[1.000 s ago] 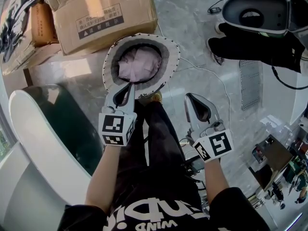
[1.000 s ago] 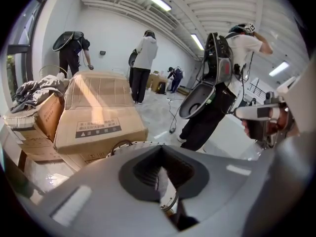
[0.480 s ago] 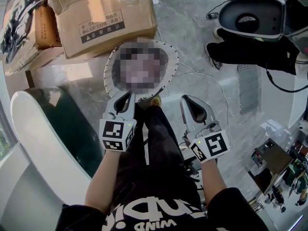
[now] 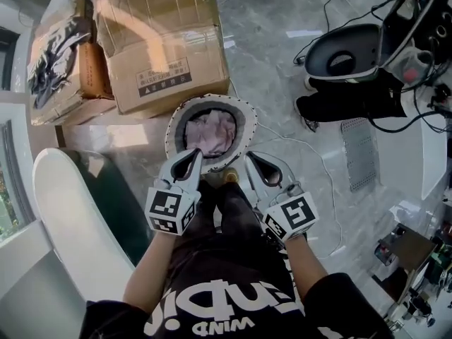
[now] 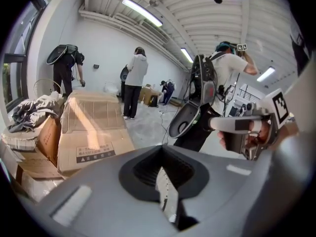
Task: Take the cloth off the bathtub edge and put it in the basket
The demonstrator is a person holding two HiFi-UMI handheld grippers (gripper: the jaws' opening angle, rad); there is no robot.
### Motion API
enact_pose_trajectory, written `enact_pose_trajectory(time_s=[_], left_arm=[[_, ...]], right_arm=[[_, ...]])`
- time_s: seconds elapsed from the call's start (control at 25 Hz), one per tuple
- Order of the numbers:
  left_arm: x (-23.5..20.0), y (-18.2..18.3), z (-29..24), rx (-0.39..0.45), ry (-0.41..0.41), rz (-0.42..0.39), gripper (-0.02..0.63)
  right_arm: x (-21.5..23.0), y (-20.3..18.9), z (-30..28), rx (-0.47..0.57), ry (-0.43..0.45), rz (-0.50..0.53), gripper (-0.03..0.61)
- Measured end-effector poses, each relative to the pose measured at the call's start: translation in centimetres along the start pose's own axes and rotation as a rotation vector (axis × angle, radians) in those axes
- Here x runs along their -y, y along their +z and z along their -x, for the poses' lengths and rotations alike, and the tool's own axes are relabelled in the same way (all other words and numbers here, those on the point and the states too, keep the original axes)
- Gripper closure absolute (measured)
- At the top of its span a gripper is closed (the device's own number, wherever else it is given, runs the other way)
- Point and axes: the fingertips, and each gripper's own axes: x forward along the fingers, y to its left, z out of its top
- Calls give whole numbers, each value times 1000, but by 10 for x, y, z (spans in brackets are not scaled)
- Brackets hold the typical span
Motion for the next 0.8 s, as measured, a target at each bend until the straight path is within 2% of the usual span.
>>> enact_pose_trajectory(time_s=[0.24, 0.52, 0.8], left_arm=[[17, 38, 30, 76, -42, -20, 617], [55, 72, 63, 137, -173, -74, 617], [61, 107, 91, 215, -236, -124, 617]], right_arm=[[-22, 24, 17, 41, 21, 15, 572], [-43, 46, 38, 83, 23, 41, 572], [-48, 74, 50, 144, 21, 100, 572]])
